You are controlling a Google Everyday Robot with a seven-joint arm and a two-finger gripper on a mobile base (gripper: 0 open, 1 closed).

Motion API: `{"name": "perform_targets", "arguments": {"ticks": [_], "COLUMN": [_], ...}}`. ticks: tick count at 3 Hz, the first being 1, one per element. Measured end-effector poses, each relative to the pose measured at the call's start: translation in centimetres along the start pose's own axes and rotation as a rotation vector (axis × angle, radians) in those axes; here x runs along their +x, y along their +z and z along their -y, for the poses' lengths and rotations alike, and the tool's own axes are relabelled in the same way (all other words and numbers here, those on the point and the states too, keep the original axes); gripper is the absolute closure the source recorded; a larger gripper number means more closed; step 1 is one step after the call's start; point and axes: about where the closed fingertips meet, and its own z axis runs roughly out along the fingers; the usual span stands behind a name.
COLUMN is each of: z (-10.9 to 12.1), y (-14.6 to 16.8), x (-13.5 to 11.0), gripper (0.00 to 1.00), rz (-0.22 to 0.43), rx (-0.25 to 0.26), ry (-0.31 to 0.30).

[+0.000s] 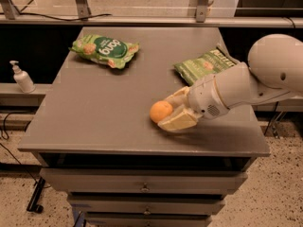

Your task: Move orange near green rice chip bag

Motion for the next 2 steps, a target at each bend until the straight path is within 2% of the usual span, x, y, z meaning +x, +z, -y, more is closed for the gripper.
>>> {"name": "perform_targets", "arguments": {"ticks": [1,2], "z": [0.9,3.0], "y": [-1.4,-3.1], "x": [-0.5,-3.3], "gripper": [0.87,1.00], "rz": [-0.004,-0.004], "rx": [0.016,0.055], "ry": [0.014,0.008]}}
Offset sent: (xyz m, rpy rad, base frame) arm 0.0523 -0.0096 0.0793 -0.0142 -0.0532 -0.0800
